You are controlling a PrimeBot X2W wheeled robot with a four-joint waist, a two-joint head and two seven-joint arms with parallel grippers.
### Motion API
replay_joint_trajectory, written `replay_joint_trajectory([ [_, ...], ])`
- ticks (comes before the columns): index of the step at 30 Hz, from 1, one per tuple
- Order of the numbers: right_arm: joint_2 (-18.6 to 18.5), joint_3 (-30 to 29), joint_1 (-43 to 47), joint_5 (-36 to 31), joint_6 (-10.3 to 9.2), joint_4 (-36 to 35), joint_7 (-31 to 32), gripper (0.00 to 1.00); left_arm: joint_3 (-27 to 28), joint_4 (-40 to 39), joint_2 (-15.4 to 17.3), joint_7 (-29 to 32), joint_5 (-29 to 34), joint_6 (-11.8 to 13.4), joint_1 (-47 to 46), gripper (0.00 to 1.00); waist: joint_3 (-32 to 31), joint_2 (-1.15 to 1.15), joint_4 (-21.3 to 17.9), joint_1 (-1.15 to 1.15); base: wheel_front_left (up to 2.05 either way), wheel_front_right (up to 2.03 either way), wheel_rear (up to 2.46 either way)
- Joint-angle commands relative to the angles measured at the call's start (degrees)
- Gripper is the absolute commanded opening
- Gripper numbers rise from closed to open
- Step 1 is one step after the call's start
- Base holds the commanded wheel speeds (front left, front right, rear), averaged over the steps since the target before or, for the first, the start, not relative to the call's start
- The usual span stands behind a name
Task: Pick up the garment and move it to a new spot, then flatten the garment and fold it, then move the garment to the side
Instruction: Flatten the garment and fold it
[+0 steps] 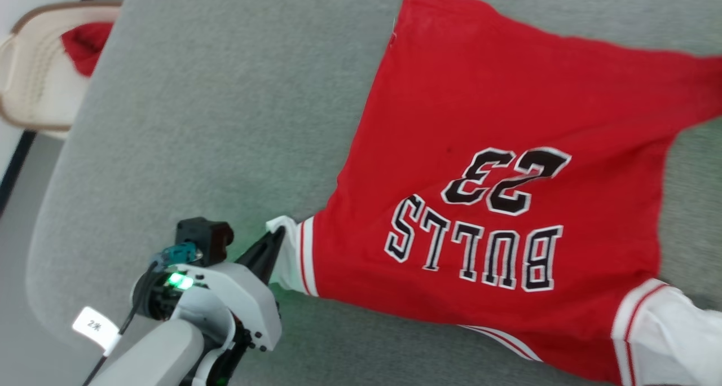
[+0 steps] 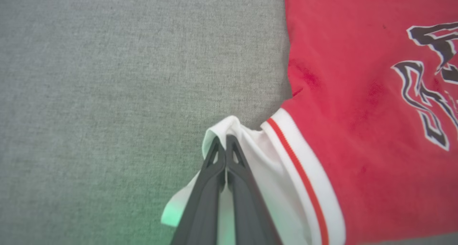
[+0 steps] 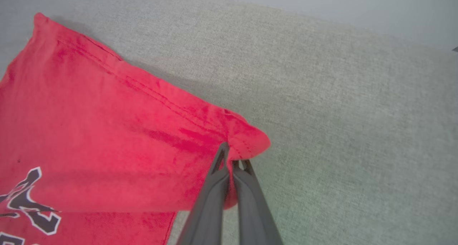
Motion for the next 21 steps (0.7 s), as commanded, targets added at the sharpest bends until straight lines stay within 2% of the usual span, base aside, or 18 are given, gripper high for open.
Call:
replay_joint_trajectory([
  [1, -0.54, -0.38, 2.06, 0.69, 0.02, -1.1, -0.3, 0.0, 0.22, -0.37, 0.5, 0.08, -0.31, 0.44, 0.81, 0.0, -2.22, 0.0, -2.95, 0.0, 0.0, 0.0, 0.0],
  [6, -1.44, -3.82, 11.28, 3.83, 0.02, -7.91, -0.57, 0.0, 0.88, -2.02, 2.34, 0.55, -0.79, 1.67, 2.1, 0.0, -3.87, 0.0, -5.85, 0.0, 0.0, 0.0, 0.0],
  [11, -0.33, -8.97, 21.84, 5.46, 0.02, -15.38, 0.17, 0.0, 1.47, -3.72, 4.07, 0.96, -1.15, 2.64, 3.43, 0.0, -5.16, 0.0, -8.39, 0.0, 0.0, 0.0, 0.0],
  [21, 8.24, -19.19, 40.15, 4.01, 0.02, -25.75, -0.7, 0.0, 2.37, -5.92, 6.37, 1.4, -2.18, 3.96, 5.85, 0.0, -7.09, 0.0, -11.48, 0.0, 0.0, 0.0, 0.0],
])
